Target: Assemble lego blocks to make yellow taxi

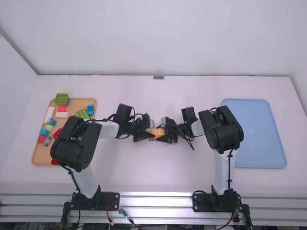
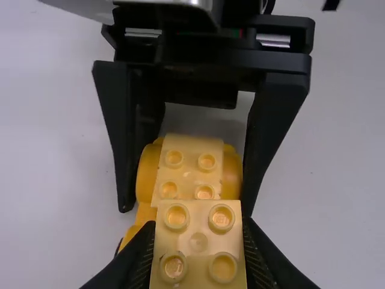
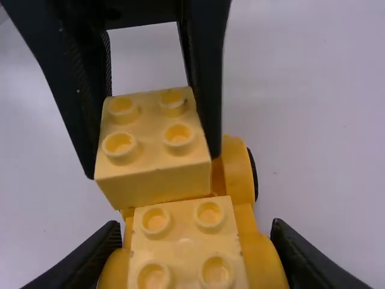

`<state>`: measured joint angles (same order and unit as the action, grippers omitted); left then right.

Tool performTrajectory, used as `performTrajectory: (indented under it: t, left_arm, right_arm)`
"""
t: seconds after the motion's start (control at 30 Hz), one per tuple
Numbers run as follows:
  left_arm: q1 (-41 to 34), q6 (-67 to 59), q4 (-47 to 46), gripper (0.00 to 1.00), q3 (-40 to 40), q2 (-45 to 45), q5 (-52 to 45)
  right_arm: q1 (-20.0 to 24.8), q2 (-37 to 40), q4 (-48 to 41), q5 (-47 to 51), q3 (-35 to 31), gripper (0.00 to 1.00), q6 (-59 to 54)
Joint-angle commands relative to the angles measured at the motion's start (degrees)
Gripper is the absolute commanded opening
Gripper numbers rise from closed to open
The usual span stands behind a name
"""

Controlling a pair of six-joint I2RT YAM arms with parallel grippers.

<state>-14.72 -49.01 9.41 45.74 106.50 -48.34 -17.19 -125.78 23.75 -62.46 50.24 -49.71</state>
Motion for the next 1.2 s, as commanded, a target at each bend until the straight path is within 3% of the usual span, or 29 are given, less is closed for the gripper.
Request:
performTrajectory:
  t: [0.0,0.23,0.73,0.83,0.97,1.17]
  left_arm:
    - [0.52,-1.99,0.17,0.02,-0.37,0.83,-0.33]
    - [0.9,-8.37,1.16,0.02,-0.37,1.97,-3.17]
    - [0.55,-9.35,3.34,0.03,-0.37,5.27,-1.42]
    - [0.5,-9.29,3.13,0.51,-0.37,5.27,-1.09]
    - [0.52,-8.28,3.08,0.99,0.42,5.25,-2.67]
    - [1.31,-4.42,0.04,0.99,3.04,2.93,-3.48]
  right_arm:
    - [0.33,-0.98,-0.2,-0.68,0.76,0.41,-0.24]
    - [0.31,-0.98,-0.76,-0.72,0.74,0.39,-0.26]
    - [0.66,-0.98,-1.64,-0.96,0.81,0.38,-0.68]
    - [0.66,-0.98,-1.68,-0.94,0.81,0.38,-0.66]
    - [0.63,-0.98,-1.66,-0.9,0.81,0.39,-0.66]
    - [0.66,-0.98,-1.64,-0.68,0.81,0.39,-0.42]
